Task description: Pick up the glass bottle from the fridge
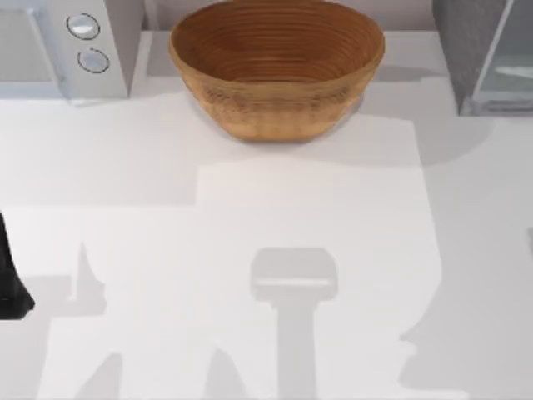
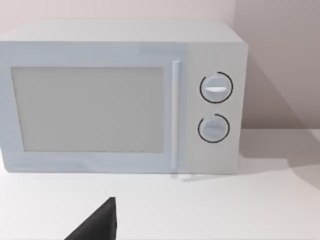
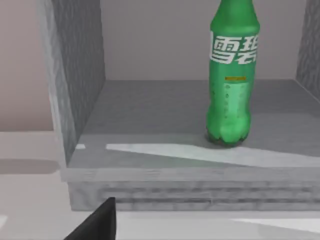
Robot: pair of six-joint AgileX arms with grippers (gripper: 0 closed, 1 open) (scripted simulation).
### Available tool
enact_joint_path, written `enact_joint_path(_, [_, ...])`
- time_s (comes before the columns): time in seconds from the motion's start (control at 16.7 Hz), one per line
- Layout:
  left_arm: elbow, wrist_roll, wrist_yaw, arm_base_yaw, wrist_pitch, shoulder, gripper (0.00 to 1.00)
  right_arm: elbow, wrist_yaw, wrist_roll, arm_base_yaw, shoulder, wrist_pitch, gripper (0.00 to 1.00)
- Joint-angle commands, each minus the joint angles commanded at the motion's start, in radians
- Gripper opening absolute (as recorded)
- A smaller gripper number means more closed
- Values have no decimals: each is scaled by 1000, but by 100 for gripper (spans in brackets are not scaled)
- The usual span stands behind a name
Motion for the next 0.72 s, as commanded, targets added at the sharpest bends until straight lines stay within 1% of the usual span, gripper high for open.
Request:
enact_joint_path(0.18, [0, 0, 0, 0, 0, 0, 100, 23, -64, 3, -64, 216, 197, 100])
enact_joint_path(0.36, [0, 0, 0, 0, 0, 0, 100, 43, -111, 4, -112, 379, 349, 100])
enact_joint_path(0.54, [0, 0, 0, 0, 0, 0, 100, 55, -134, 5, -136, 454, 426, 100])
enact_joint_path(0.72, [0, 0, 0, 0, 0, 0, 100, 56, -136, 5, -138, 459, 432, 100])
